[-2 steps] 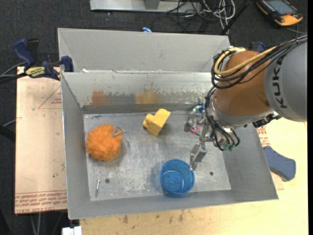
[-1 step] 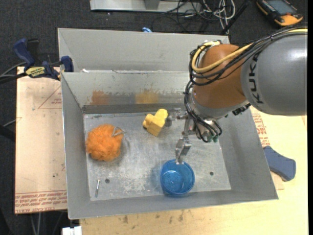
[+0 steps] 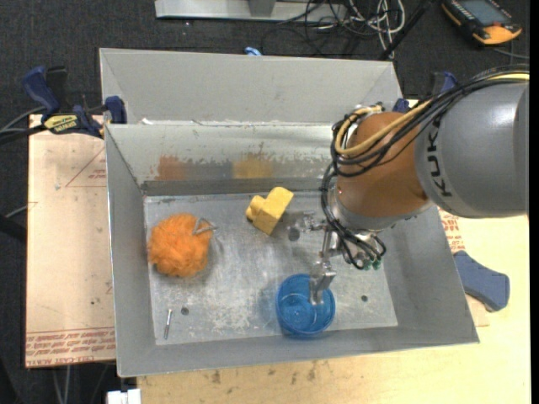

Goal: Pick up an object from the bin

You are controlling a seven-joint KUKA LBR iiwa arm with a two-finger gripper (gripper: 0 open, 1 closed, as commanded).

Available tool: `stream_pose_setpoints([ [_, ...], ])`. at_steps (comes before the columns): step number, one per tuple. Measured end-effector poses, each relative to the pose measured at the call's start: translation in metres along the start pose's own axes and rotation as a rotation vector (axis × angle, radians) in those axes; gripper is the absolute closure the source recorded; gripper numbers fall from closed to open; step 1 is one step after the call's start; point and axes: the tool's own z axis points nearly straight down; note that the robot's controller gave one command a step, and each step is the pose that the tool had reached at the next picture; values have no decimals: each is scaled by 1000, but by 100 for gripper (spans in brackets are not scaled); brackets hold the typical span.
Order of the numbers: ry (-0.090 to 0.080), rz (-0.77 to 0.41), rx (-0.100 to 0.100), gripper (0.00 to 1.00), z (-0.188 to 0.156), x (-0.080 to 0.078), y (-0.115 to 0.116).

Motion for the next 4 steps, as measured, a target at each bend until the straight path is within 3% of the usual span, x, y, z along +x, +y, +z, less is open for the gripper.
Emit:
stream_pose_setpoints([
  [1,11,5,-3,0,30,30,-11],
  [2,8,-127,-3,100,44,27,55],
  [3,8,-127,-3,100,44,27,55],
  [4,13,-192,-4,100,10,32,47],
])
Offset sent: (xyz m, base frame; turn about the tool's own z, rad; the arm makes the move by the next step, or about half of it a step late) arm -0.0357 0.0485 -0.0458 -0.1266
